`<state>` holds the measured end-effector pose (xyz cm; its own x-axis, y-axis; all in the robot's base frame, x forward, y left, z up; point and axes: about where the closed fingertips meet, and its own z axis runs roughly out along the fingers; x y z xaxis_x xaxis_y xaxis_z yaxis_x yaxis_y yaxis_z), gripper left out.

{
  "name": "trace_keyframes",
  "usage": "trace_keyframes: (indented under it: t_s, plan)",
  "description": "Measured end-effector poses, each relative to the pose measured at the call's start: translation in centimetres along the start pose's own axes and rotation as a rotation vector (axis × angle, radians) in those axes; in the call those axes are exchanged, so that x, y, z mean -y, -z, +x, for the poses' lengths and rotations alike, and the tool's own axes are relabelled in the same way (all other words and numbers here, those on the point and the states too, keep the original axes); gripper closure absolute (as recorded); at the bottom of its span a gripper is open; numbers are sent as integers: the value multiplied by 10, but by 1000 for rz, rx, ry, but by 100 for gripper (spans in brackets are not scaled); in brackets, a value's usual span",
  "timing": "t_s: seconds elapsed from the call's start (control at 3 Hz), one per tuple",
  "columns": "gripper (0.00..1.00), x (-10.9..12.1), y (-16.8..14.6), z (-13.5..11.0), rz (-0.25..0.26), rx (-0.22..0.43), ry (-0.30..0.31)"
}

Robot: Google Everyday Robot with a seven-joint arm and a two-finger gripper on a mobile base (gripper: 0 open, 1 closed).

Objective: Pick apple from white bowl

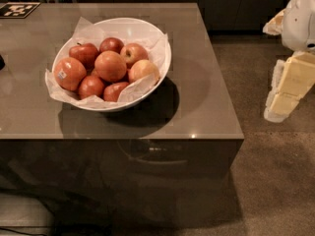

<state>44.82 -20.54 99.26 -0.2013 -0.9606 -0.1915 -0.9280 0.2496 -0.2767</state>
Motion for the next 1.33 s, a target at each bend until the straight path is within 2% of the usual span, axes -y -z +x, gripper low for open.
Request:
trace_keyframes:
  t_s: [0.33,0.67,1.0,1.33]
  plan:
    - [0,10,3,-21,2,-5,27]
    - [0,8,0,-43,-20,13,82]
    - [0,8,0,-43,-20,14,82]
    - [0,23,-13,-75,10,88,101]
